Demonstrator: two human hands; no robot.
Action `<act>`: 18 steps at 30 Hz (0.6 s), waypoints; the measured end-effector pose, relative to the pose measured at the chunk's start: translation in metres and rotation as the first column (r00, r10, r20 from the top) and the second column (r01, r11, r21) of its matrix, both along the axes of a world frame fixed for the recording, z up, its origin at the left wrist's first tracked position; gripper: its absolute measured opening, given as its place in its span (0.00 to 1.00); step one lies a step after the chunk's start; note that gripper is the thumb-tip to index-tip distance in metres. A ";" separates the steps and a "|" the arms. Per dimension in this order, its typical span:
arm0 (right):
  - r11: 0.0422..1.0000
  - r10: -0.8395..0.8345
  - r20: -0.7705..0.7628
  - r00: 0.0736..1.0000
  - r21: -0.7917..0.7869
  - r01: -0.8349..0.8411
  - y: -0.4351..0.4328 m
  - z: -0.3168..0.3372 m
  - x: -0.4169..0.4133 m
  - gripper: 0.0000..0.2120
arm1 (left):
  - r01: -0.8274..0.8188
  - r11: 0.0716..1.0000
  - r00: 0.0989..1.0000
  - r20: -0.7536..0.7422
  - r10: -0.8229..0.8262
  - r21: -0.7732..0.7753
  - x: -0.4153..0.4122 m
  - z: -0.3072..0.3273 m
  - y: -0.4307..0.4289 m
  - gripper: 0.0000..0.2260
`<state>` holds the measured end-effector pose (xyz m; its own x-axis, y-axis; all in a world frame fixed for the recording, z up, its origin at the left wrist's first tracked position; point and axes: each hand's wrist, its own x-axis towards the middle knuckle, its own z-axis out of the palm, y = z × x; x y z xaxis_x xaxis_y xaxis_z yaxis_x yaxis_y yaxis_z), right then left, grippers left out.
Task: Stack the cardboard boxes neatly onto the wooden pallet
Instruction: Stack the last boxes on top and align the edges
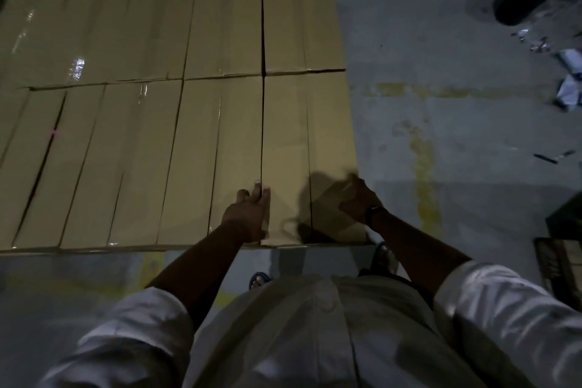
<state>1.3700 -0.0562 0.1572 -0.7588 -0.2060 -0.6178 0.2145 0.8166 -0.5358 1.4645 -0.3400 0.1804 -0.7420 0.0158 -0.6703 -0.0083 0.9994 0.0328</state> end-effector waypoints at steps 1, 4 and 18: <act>1.000 0.004 0.003 1.000 -0.002 -0.003 0.001 0.001 0.000 0.44 | 0.000 1.000 1.000 0.002 0.000 0.002 0.000 0.000 -0.001 0.55; 1.000 0.014 0.029 0.999 0.011 -0.014 0.001 0.004 -0.002 0.45 | -0.005 1.000 1.000 -0.004 0.005 0.020 0.000 0.002 -0.001 0.55; 0.713 0.635 -0.026 0.772 0.403 -0.573 -0.009 -0.005 0.063 0.59 | 0.041 0.998 0.998 -0.046 -0.042 -0.037 0.026 0.008 0.013 0.60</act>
<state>1.4333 -0.0650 0.1525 -0.6374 -0.4457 -0.6286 -0.4495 0.8776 -0.1666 1.4900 -0.3272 0.1882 -0.7718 0.0236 -0.6355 0.0339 0.9994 -0.0040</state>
